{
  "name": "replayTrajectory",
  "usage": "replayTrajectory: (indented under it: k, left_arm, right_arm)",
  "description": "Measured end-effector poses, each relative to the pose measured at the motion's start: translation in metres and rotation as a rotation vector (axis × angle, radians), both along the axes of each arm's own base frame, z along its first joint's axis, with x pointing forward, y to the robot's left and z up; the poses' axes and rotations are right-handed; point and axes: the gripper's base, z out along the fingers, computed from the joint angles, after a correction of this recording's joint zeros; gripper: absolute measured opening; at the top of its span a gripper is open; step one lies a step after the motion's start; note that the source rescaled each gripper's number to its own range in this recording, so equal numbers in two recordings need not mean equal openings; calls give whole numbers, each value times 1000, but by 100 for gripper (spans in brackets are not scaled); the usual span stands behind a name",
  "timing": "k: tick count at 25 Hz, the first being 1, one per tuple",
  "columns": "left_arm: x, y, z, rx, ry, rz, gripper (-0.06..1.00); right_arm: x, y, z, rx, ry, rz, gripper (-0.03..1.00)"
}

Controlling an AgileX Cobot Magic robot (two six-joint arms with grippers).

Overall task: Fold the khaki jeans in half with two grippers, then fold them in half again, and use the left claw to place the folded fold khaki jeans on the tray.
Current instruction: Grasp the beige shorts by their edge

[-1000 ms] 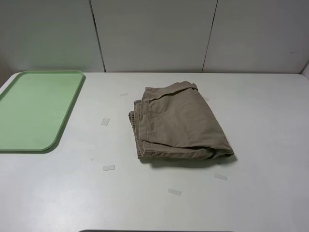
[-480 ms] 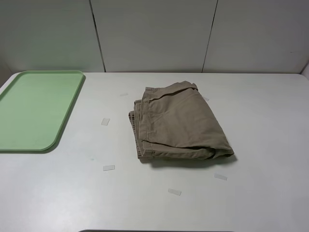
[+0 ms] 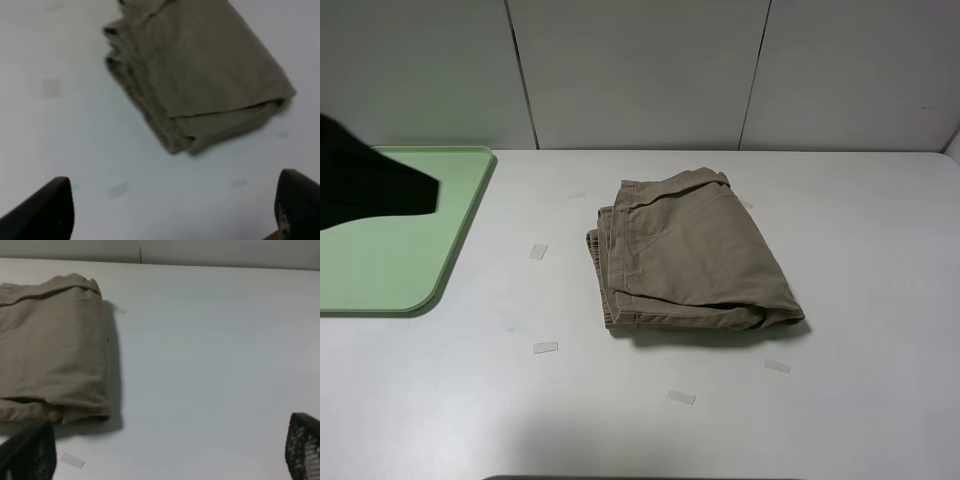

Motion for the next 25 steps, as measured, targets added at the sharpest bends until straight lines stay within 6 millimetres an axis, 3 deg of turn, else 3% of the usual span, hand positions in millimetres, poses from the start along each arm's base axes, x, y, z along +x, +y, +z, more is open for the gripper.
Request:
replayTrajectory:
  k: [9, 16, 25]
  left_arm:
    - [68, -45, -54, -135, 175, -26, 78]
    - [96, -45, -90, -214, 313, 5, 78]
    - [116, -31, -130, -266, 466, 15, 78]
  right_arm:
    - [0, 0, 0, 0, 0, 0, 100]
    - [0, 0, 0, 0, 0, 0, 100]
    - [0, 0, 0, 0, 0, 0, 100]
